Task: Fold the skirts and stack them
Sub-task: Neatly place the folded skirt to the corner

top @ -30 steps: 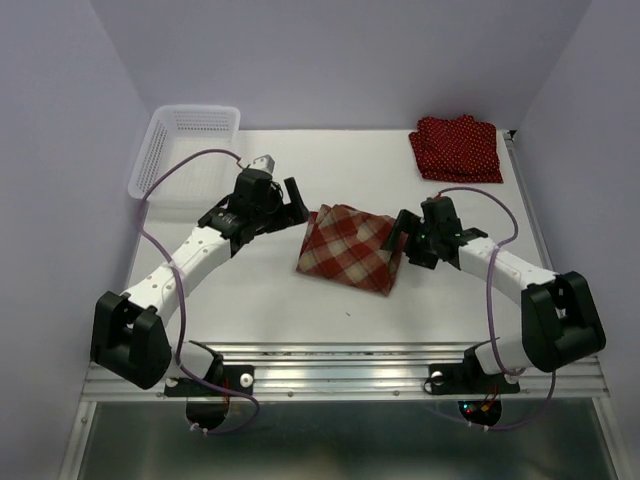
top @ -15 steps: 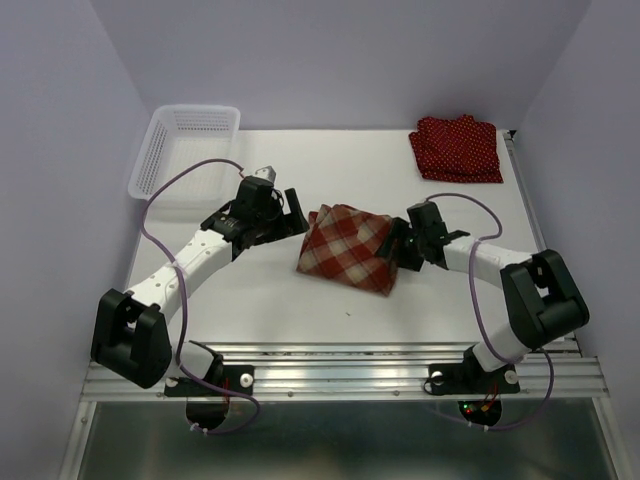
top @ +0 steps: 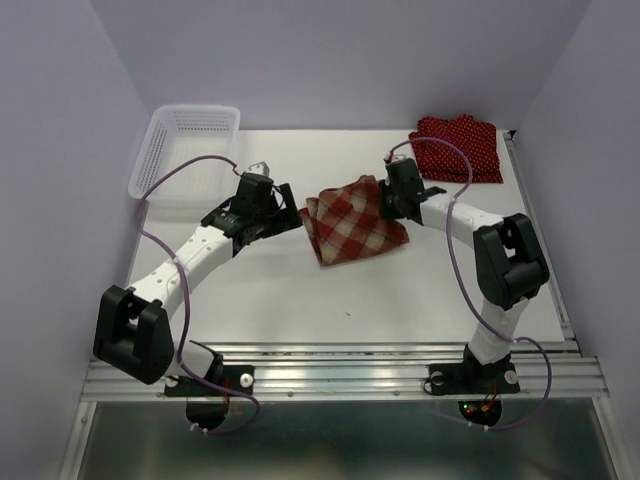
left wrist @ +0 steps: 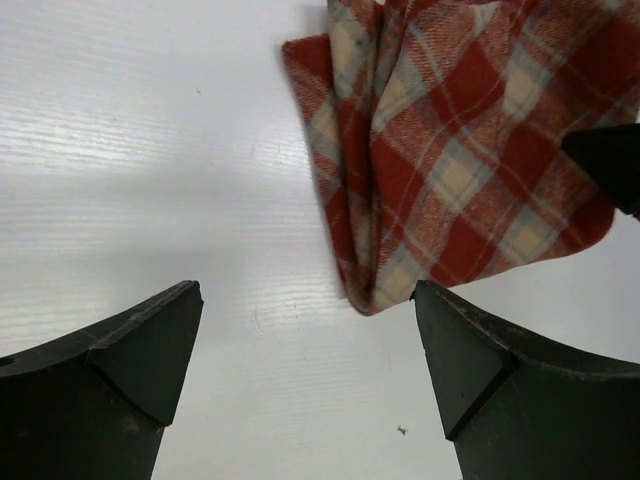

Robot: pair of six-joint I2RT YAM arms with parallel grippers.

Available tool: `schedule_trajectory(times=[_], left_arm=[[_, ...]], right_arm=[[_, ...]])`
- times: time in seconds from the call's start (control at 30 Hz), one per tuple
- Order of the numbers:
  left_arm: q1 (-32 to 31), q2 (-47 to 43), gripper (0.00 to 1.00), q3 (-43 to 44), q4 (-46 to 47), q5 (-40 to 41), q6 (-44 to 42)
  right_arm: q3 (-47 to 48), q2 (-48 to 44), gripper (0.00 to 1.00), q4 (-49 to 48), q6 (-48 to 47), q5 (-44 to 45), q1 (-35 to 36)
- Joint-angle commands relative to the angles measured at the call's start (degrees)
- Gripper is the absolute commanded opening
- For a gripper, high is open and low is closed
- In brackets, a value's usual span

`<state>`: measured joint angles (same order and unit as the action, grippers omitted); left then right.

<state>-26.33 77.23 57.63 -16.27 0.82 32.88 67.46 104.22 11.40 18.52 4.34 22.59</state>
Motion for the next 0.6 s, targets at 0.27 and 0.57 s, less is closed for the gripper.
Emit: schedule_trajectory(times=[0.27,0.57], left_arm=[[2.24,9.60,0.99,10.22,-0.34,5.77,3.42],[2.33,13.73,0.99,13.91,-0.78,8.05,4.47]], right_arm=[[27.80,10.20,0.01,3.37,-25.56,16.32,-5.27],[38.09,12.14,0.01,3.81,-29.77,16.49,-9.41]])
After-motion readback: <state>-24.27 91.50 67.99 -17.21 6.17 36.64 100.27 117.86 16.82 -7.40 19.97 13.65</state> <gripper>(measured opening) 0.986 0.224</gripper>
